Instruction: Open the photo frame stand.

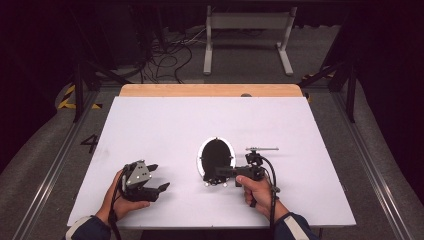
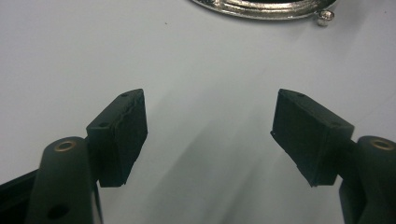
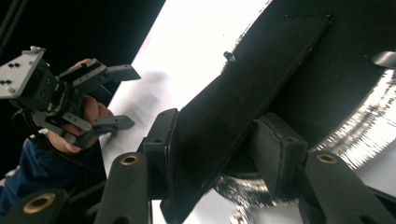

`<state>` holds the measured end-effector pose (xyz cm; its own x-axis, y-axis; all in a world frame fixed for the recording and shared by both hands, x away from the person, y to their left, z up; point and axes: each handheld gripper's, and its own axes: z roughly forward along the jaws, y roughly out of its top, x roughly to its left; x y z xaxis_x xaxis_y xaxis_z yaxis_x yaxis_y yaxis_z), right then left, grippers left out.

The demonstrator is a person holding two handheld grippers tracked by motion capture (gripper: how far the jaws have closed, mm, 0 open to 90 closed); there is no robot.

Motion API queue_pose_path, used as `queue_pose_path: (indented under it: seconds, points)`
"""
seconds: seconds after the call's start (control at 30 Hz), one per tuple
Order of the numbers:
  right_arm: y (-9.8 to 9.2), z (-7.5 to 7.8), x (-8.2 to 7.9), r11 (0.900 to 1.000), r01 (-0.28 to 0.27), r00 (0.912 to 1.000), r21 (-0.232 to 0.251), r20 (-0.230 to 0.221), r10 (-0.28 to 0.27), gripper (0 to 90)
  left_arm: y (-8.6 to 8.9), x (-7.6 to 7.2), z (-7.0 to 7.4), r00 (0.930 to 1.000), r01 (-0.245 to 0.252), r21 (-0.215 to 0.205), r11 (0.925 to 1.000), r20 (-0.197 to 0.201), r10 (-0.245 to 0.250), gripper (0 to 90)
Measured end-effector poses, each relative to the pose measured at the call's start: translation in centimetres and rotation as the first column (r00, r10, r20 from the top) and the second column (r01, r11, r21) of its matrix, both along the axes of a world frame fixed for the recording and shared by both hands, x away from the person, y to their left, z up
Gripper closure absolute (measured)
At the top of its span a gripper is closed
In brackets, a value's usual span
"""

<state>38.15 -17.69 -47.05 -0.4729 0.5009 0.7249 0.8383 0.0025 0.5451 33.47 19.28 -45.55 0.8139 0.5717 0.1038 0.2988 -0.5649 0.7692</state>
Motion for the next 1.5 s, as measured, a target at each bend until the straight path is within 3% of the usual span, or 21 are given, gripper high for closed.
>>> queue_pose_path:
  seconds: [0.23,0.43,0.5,0.63,0.8,0.93,0.97,1.03,1.07,1.1,1.2,1.33,1.37,1.43,1.5]
  points:
    - [0.5,-0.3,0.4,0.999,0.009,0.9997,0.042,-0.023,-0.008,52.5,-1.5,1.2,0.1,0.9998,0.016,-0.010,0.9998,-0.009,-0.016,27.4]
    - [0.6,-0.5,0.4,0.999,0.007,0.9999,0.044,-0.009,-0.007,57.6,-3.4,2.9,0.4,0.9991,0.030,-0.044,0.9986,-0.030,-0.031,27.3]
    - [0.6,-0.3,0.3,1.000,-0.004,0.9996,0.031,0.027,0.003,61.2,-4.4,3.7,0.4,0.9980,0.043,-0.054,0.9976,-0.043,-0.045,26.4]
    - [0.6,-0.2,0.2,1.000,-0.017,0.9984,0.026,0.055,0.016,62.6,-5.5,4.6,0.4,0.9974,0.051,-0.060,0.9968,-0.047,-0.054,25.4]
    - [0.5,-0.1,0.0,0.999,-0.047,0.9939,0.016,0.101,0.045,64.0,-6.5,6.1,0.6,0.9956,0.046,-0.129,0.9906,-0.075,-0.056,24.5]
    - [0.6,0.2,-0.2,0.996,-0.089,0.9813,-0.007,0.171,0.089,66.5,-6.8,6.8,0.5,0.9943,0.046,-0.161,0.9858,-0.088,-0.061,23.4]
    - [0.6,0.4,-0.3,0.994,-0.108,0.9725,-0.017,0.206,0.109,67.9,-6.9,7.0,0.4,0.9914,0.043,-0.169,0.9847,-0.115,-0.063,22.6]
    - [0.7,0.4,-0.4,0.993,-0.118,0.9656,-0.023,0.231,0.120,68.4,-6.9,7.2,0.3,0.9904,0.043,-0.168,0.9849,-0.122,-0.065,22.2]
    - [0.7,0.4,-0.4,0.993,-0.118,0.9656,-0.023,0.231,0.120,68.4,-6.9,7.2,0.3,0.9904,0.043,-0.168,0.9849,-0.122,-0.065,22.1]
    - [0.7,0.5,-0.5,0.991,-0.131,0.9585,-0.033,0.251,0.135,69.2,-6.8,7.2,0.3,0.9883,0.038,-0.188,0.9814,-0.139,-0.064,22.0]
    - [0.7,0.7,-0.6,0.989,-0.142,0.9516,-0.045,0.269,0.149,69.8,-6.8,7.3,0.3,0.9882,0.045,-0.187,0.9813,-0.135,-0.072,21.9]
    - [0.9,1.0,-0.9,0.984,-0.165,0.9333,-0.071,0.311,0.179,70.7,-6.8,7.9,0.5,0.9850,0.050,-0.225,0.9732,-0.150,-0.085,22.0]
    - [0.9,1.0,-0.9,0.983,-0.168,0.9293,-0.078,0.320,0.184,71.0,-7.0,7.9,0.5,0.9831,0.043,-0.247,0.9680,-0.162,-0.085,21.9]
    - [1.0,1.1,-1.0,0.981,-0.175,0.9230,-0.085,0.333,0.194,71.4,-7.3,8.1,0.5,0.9818,0.060,-0.241,0.9686,-0.161,-0.101,21.8]
    - [0.9,1.1,-1.1,0.979,-0.181,0.9173,-0.095,0.343,0.202,71.7,-7.4,8.2,0.5,0.9784,0.057,-0.263,0.9631,-0.177,-0.106,21.7]
